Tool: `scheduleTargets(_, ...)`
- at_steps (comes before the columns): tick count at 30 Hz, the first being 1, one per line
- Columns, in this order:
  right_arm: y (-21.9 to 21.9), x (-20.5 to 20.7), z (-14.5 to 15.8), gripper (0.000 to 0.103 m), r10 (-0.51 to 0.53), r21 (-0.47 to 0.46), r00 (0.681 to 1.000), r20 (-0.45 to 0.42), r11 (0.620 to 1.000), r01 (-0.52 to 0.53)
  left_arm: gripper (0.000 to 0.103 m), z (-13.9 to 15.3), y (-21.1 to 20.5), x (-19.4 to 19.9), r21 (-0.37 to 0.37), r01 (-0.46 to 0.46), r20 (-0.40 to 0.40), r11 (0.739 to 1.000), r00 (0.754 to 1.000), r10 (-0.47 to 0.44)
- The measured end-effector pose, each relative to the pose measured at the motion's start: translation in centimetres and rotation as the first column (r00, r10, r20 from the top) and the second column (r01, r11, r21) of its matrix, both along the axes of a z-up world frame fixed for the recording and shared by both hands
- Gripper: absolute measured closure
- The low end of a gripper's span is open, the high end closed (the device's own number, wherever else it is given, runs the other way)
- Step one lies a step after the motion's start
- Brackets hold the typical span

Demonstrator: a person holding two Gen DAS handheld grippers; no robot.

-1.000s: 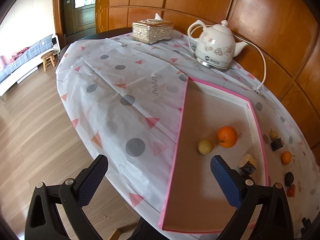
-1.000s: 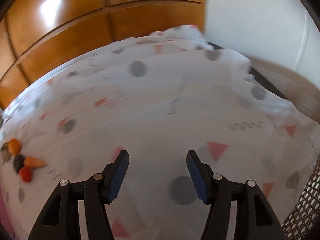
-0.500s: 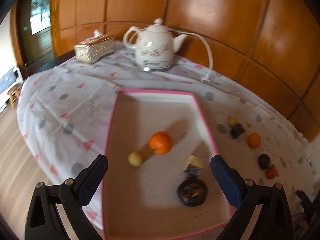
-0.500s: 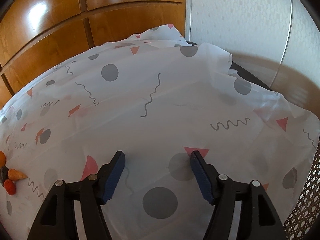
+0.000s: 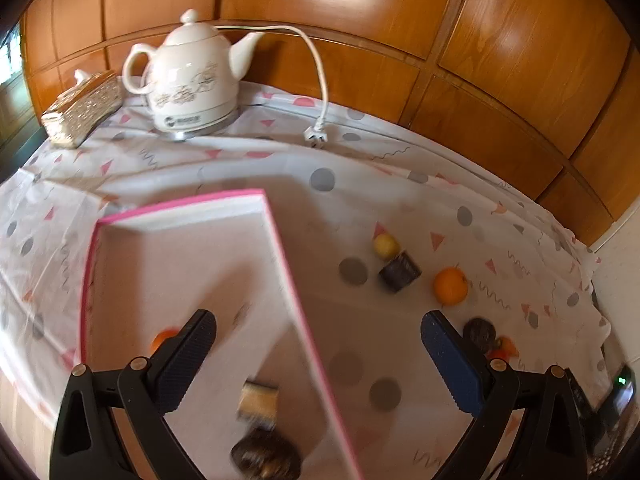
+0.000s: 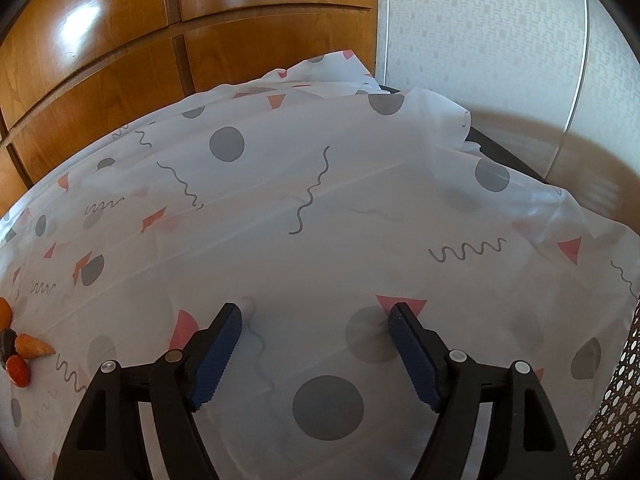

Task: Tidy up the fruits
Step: 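Reach the left tool to the dark cylindrical piece and grasp it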

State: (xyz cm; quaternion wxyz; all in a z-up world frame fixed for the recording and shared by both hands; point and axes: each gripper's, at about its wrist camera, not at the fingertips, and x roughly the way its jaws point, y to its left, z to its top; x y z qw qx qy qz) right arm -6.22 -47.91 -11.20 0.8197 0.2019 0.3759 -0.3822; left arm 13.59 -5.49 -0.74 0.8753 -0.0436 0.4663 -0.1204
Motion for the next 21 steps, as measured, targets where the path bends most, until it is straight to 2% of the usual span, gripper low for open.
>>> scheduleTargets(4, 0.1, 0.2, -0.1, 0.022, 0.007, -0.001, 1.000, -0.001, 1.000, -0.007, 0.011, -0.3, -2.1, 2.1, 0.015, 0.030, -0.013, 0.999, 0.999, -0.029)
scheduleTargets(7, 0.1, 0.2, -0.1, 0.021, 0.009, -0.001, 1.000, -0.001, 1.000, -0.009, 0.022, -1.3, -3.6, 3.5, 0.013, 0.065, -0.060, 0.998, 0.996, -0.064)
scheduleTargets(12, 0.1, 0.2, -0.1, 0.020, 0.011, -0.001, 1.000, -0.001, 1.000, -0.011, 0.027, -3.0, -6.6, 4.6, 0.019, 0.131, -0.102, 0.991, 0.986, -0.128)
scheduleTargets(19, 0.1, 0.3, -0.1, 0.019, 0.012, -0.001, 1.000, -0.001, 1.000, -0.012, 0.047, -5.5, -8.8, 6.2, 0.013, 0.130, -0.147, 0.991, 0.981, -0.127)
scheduleTargets(21, 0.1, 0.4, -0.1, 0.019, 0.013, -0.001, 1.000, -0.001, 1.000, -0.013, 0.049, -6.1, -9.2, 6.3, 0.006, 0.145, -0.152, 0.989, 0.978, -0.142)
